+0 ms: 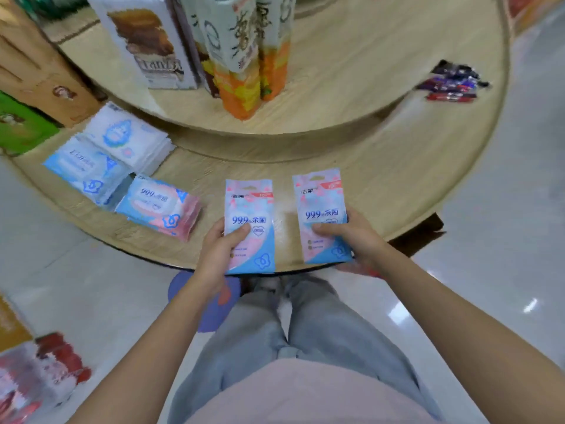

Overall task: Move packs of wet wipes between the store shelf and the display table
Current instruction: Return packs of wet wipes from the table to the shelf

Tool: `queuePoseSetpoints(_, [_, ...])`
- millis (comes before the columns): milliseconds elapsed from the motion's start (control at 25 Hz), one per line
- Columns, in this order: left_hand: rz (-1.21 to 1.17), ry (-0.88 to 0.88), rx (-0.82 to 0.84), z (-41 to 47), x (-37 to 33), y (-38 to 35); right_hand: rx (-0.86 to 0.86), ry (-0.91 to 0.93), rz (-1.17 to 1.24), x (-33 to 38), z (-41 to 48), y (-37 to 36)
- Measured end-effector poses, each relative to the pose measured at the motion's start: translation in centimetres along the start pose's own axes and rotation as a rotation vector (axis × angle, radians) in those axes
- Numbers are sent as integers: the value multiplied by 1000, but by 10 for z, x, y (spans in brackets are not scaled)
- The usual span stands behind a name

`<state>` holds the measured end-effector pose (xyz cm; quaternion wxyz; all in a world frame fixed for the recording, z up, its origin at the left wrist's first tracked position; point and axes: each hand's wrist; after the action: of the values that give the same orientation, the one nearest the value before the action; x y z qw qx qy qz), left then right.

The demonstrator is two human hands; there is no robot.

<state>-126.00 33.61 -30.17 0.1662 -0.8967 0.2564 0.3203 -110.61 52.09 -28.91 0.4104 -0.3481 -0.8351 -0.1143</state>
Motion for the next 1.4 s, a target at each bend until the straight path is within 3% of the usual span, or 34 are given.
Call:
queuePoseSetpoints(360, [646, 76, 572, -36, 25, -115, -708, 97, 536, -126, -171, 25])
queuePoseSetpoints(720, [1172, 92, 1125, -178, 166, -212, -1317, 213, 1033, -281, -357, -40])
queuePoseSetpoints(1080, [1471, 188, 1437, -349, 347, -151, -1732, 217, 1247, -410, -526, -137])
queuePoseSetpoints(1400, [1627, 274, 1565, -432, 446, -178, -2063, 283, 1375, -460, -630, -130])
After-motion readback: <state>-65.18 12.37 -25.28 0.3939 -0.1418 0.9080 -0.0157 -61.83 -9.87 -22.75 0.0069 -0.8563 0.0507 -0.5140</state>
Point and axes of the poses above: each hand's wrist, its own z-axis towards the middle knuckle, its own y-axis out of the back of the hand, x = y × z, and after that the axes turned 7 degrees about y, right-handed
